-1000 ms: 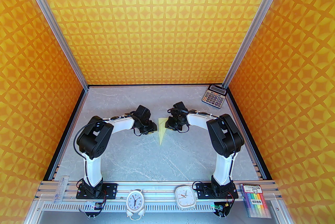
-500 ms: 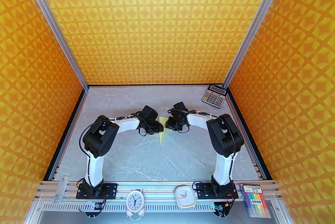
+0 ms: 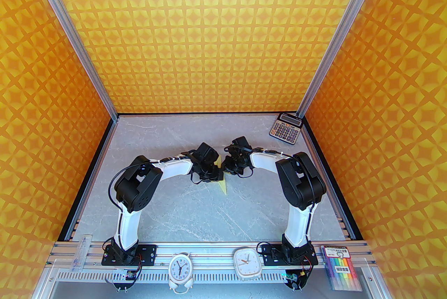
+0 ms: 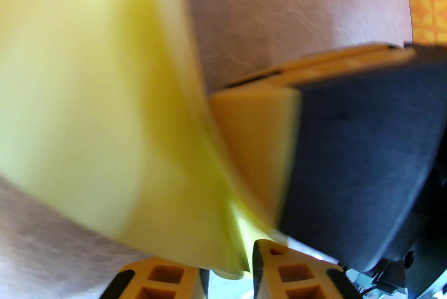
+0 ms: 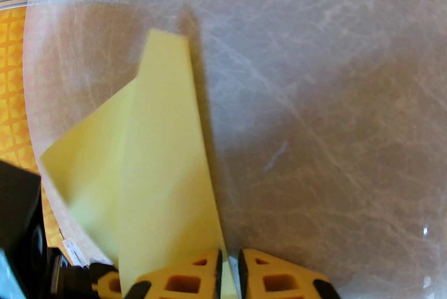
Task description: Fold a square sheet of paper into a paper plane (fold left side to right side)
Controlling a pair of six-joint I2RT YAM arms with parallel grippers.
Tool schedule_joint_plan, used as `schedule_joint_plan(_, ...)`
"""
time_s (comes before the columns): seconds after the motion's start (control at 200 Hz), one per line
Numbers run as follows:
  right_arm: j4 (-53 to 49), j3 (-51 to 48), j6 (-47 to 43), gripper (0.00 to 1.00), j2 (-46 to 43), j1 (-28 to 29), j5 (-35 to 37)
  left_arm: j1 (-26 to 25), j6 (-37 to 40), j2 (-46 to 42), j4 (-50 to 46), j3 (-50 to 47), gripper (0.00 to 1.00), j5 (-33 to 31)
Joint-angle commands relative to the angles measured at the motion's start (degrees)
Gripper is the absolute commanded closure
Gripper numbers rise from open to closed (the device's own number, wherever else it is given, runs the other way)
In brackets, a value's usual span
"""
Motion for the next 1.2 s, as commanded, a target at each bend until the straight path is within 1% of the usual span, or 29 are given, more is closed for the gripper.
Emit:
schedule_joint_plan(0.0, 2.48, -2.52, 0.6, 0.81, 0.62, -0.19, 1.9, -0.83, 2.38, 2.37, -5.26, 3.41, 0.73, -3.62)
schedule_joint_plan(0.12, 2.72, -3.83, 0.98, 0.8, -2.37, -1.35, 2.92, -1.11, 0.56, 3.25, -6.26, 4.93, 0.78, -5.41)
schedule_joint_plan(0.18, 2.41, -4.63, 0.98, 0.78, -4.3, -2.07, 3.96, -1.19, -0.75, 4.17, -7.03, 6.14, 0.73, -5.6)
schedule_joint_plan(0.215, 2.29, -5.16, 1.05, 0.78, -5.62, -2.54, 4.51, -1.36, -1.32, 4.9, -7.93, 7.1, 0.72, -5.82)
schedule_joint_plan(0.27, 2.28, -6.25, 1.39, 0.77, -7.76, -3.36, 5.28, -1.93, -2.17, 5.64, -9.28, 8.53, 0.75, -7.05)
schedule_joint_plan(0.385, 1.87, -8.68, 1.6, 0.75, -12.28, -4.37, 7.61, -2.55, -4.5, 6.93, -10.96, 10.05, 0.76, -8.02)
schedule_joint_plan(0.41, 1.92, -9.32, 1.67, 0.75, -13.18, -4.59, 7.93, -2.61, -4.91, 7.21, -11.87, 12.03, 0.77, -8.62)
schedule_joint_plan(0.525, 1.75, -12.38, 2.12, 0.75, -17.29, -5.47, 9.38, -3.04, -5.95, 8.43, -15.54, 15.38, 0.79, -10.71)
schedule_joint_plan(0.545, 1.76, -12.98, 2.12, 0.75, -18.02, -5.66, 9.56, -3.17, -6.02, 8.6, -16.05, 15.92, 0.8, -10.99)
schedule_joint_plan(0.595, 1.55, -14.2, 2.3, 0.75, -20.01, -6.03, 10.32, -3.27, -6.08, 8.87, -16.62, 16.98, 0.89, -11.25)
schedule_joint_plan(0.64, 1.18, -15.26, 2.3, 0.75, -21.86, -6.38, 11.19, -3.39, -6.22, 9.13, -17.9, 18.02, 0.93, -12.01)
schedule_joint_plan(0.66, 0.87, -15.59, 2.23, 0.75, -22.6, -6.51, 11.59, -3.44, -6.08, 9.18, -18.48, 18.56, 1.0, -12.27)
schedule_joint_plan(0.715, 0.11, -16.41, 1.8, 0.75, -24.6, -7.0, 12.02, -3.42, -5.77, 9.11, -20.57, 19.91, 1.0, -13.4)
schedule_joint_plan(0.87, -2.21, -17.59, 0.79, 0.74, -29.23, -7.97, 12.92, -2.29, -0.95, 9.0, -31.83, 26.36, 1.0, -18.13)
schedule_joint_plan(0.995, -2.77, -18.45, 0.32, 0.74, -31.83, -8.29, 12.68, 0.4, 6.58, 9.45, -40.69, 31.69, 1.0, -22.02)
schedule_joint_plan(1.09, -2.9, -18.86, 0.28, 0.74, -32.81, -8.37, 12.4, 2.63, 12.64, 12.35, -46.46, 37.15, 0.99, -23.53)
schedule_joint_plan(1.105, -2.83, -18.98, 0.28, 0.74, -32.98, -8.44, 12.34, 4.31, 13.6, 12.85, -47.14, 38.07, 0.99, -23.6)
schedule_joint_plan(1.14, -2.77, -19.15, 0.29, 0.74, -33.04, -8.4, 12.07, 5.45, 15.95, 14.54, -49.16, 40.82, 0.99, -24.0)
schedule_joint_plan(1.195, -2.98, -19.37, 0.28, 0.74, -33.4, -8.38, 12.05, 6.7, 18.15, 18.02, -53.66, 46.7, 0.99, -27.11)
